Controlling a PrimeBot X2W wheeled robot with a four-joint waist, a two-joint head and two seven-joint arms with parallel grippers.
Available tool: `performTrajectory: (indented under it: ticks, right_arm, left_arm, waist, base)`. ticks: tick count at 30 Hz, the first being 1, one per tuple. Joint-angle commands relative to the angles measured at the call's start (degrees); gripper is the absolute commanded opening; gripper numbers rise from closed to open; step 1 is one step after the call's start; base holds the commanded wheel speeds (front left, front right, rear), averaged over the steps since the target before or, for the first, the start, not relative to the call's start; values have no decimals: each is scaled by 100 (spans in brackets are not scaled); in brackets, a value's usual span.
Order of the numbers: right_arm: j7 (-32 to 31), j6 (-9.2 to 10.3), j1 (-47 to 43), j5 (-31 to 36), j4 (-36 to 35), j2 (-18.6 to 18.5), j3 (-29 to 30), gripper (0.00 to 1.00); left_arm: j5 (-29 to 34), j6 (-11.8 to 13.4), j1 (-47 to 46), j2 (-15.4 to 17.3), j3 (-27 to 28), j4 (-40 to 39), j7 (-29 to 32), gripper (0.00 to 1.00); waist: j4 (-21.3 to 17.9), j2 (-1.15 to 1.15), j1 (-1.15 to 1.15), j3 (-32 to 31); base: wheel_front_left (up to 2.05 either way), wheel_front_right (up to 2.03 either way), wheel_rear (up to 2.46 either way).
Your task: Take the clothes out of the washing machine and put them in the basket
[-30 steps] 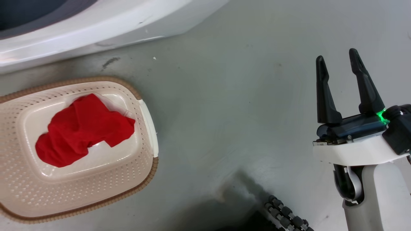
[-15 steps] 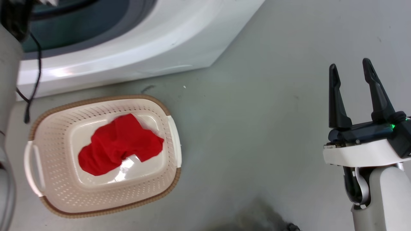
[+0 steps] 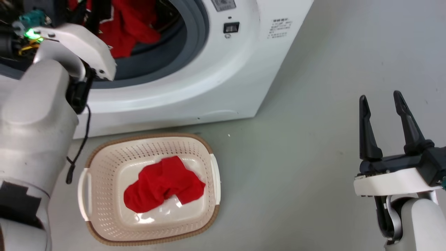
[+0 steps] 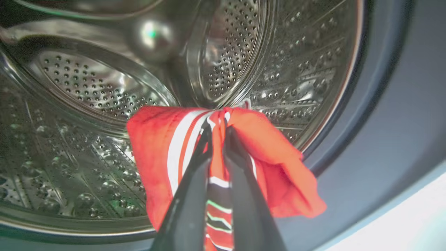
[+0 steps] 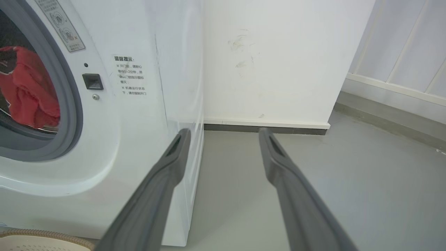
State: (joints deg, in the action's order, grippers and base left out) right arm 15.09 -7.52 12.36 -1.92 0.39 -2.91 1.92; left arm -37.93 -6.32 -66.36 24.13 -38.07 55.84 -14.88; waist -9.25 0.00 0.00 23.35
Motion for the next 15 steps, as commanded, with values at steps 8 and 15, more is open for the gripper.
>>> performTrajectory:
  ticks: [8, 15]
  right_arm:
    - [11, 6, -331, 7, 127, 6, 114, 100]
    - [11, 6, -536, -64, 186, 6, 209, 100]
  left_arm:
    - [393, 383, 1280, 21, 432, -1606, -45, 0]
    - [398, 557, 2347, 175, 334, -2610, 100, 0]
  waist:
    - [401, 0, 0, -875]
    - [533, 0, 0, -1268]
  base:
    - [0, 0, 0]
    - [0, 0, 0]
